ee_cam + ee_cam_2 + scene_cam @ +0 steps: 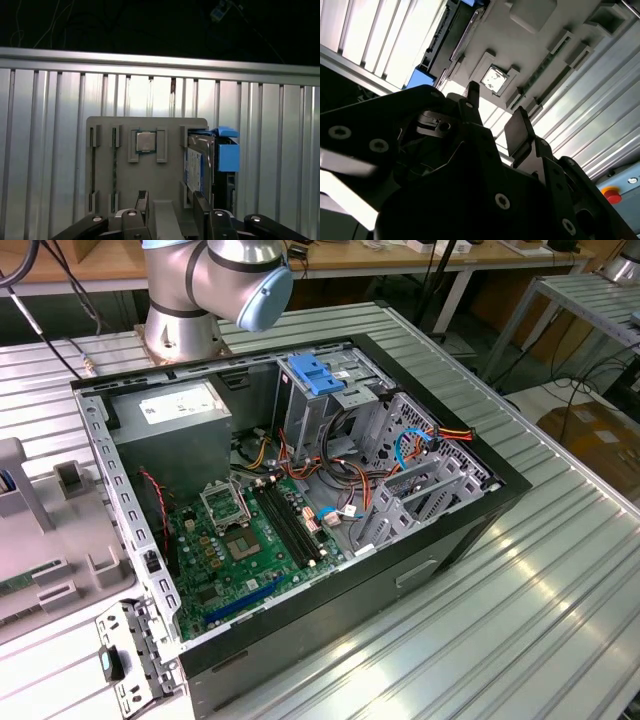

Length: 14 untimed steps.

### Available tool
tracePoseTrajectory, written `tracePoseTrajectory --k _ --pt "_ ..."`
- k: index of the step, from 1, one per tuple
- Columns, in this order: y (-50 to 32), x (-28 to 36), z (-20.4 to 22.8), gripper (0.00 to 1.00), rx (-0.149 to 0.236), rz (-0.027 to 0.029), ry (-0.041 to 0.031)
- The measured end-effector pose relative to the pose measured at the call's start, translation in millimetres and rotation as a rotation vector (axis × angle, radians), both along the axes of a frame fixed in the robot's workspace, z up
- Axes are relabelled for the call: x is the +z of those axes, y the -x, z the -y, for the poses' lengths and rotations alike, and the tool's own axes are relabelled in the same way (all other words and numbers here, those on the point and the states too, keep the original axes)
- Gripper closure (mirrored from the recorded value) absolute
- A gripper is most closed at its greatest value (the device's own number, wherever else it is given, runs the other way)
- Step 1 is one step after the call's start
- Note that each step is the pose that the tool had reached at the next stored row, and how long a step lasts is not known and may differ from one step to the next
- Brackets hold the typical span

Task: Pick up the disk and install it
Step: 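Pick up the disk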

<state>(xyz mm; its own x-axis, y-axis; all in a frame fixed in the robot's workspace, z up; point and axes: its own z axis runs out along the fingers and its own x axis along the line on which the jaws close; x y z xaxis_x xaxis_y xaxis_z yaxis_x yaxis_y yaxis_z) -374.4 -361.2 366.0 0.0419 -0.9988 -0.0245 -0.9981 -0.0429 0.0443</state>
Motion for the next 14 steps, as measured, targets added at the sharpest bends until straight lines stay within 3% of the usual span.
tracePoseTrajectory --k 14 --pt "0.0 -0.5 -11.5 0.52 0.000 0.0000 0.0000"
